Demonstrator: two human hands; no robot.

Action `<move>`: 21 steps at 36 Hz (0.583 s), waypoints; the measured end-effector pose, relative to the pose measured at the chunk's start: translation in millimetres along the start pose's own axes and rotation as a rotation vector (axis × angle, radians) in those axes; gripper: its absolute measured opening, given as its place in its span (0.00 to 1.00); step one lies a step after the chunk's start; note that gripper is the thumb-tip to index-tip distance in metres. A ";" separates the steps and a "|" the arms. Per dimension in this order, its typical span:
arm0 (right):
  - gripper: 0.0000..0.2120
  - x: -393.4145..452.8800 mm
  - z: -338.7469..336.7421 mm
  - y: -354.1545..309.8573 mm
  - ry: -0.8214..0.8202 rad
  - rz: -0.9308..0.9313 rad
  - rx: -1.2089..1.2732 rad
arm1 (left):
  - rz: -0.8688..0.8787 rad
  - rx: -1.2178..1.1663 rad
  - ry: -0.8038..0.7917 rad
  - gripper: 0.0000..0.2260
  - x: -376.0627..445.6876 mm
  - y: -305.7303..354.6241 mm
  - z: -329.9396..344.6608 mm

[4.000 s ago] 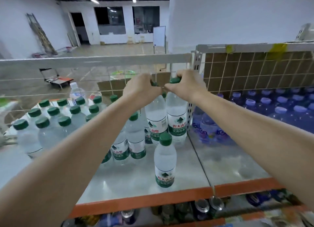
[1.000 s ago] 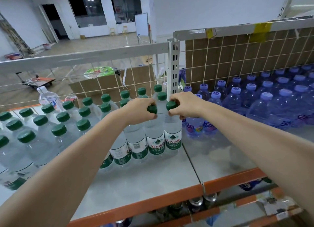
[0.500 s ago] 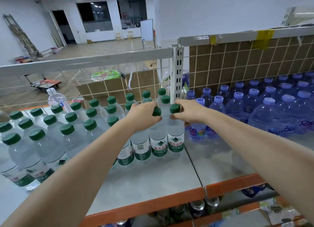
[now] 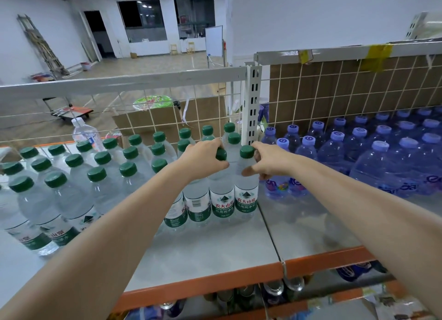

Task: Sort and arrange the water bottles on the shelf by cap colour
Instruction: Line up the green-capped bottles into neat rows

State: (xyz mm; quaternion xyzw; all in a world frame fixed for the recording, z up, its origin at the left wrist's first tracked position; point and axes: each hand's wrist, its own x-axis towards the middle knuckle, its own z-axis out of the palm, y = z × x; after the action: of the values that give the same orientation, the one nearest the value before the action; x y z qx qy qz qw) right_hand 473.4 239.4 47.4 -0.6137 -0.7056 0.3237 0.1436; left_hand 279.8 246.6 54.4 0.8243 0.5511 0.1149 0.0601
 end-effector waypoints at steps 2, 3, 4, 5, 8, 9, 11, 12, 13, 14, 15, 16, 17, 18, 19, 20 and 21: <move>0.25 -2.5 1.3 -0.8 -0.009 -0.007 -0.035 | -0.017 0.005 0.010 0.14 -1.5 2.2 0.5; 0.24 -3.8 2.3 -1.0 -0.005 -0.016 -0.043 | -0.029 0.010 0.021 0.14 -2.3 3.3 1.2; 0.23 -4.8 3.3 -0.6 0.005 -0.026 -0.046 | -0.039 0.015 0.034 0.14 -2.9 4.5 2.1; 0.23 -5.5 4.2 0.1 0.023 -0.035 -0.048 | -0.047 0.016 0.048 0.14 -3.6 5.8 3.1; 0.28 -7.1 5.4 1.0 0.121 -0.072 -0.113 | -0.058 -0.008 0.089 0.16 -7.3 10.7 4.2; 0.27 -7.3 5.1 1.3 0.156 -0.090 -0.152 | -0.064 -0.010 0.105 0.17 -9.4 12.5 3.8; 0.25 -9.5 4.6 0.9 0.216 -0.117 -0.188 | -0.071 -0.012 0.149 0.18 -13.5 15.2 2.8; 0.27 -10.6 4.6 0.9 0.246 -0.127 -0.190 | -0.073 -0.014 0.165 0.18 -15.3 16.1 2.3; 0.29 -12.8 4.4 0.1 0.277 -0.135 -0.198 | -0.075 -0.015 0.170 0.18 -17.3 16.9 1.4; 0.30 -14.5 4.3 -0.6 0.310 -0.144 -0.213 | -0.074 -0.016 0.171 0.18 -19.2 17.2 0.4; 0.31 -16.6 3.9 -1.6 0.338 -0.150 -0.230 | -0.075 -0.016 0.165 0.18 -21.0 17.6 -1.1; 0.31 -17.6 4.0 -2.1 0.359 -0.155 -0.242 | -0.074 -0.016 0.163 0.18 -22.5 17.6 -2.6; 0.31 -19.3 3.8 -3.3 0.368 -0.155 -0.253 | -0.074 -0.014 0.156 0.18 -24.2 17.6 -4.6; 0.30 -20.4 4.0 -4.0 0.376 -0.155 -0.263 | -0.069 -0.011 0.155 0.18 -25.9 17.7 -6.2; 0.28 -22.2 4.5 -5.5 0.380 -0.149 -0.268 | -0.068 -0.009 0.151 0.18 -27.8 18.2 -8.1; 0.27 -22.9 5.2 -5.8 0.386 -0.144 -0.273 | -0.061 -0.005 0.152 0.18 -28.6 17.4 -9.1; 0.25 -25.2 6.2 -7.7 0.387 -0.138 -0.278 | -0.060 -0.004 0.145 0.18 -30.7 18.4 -11.1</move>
State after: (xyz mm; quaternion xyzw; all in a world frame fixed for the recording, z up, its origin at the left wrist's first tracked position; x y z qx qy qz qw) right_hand 469.0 213.2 52.5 -0.6284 -0.7430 0.0894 0.2120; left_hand 282.2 210.9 65.4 0.7967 0.5784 0.1734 0.0252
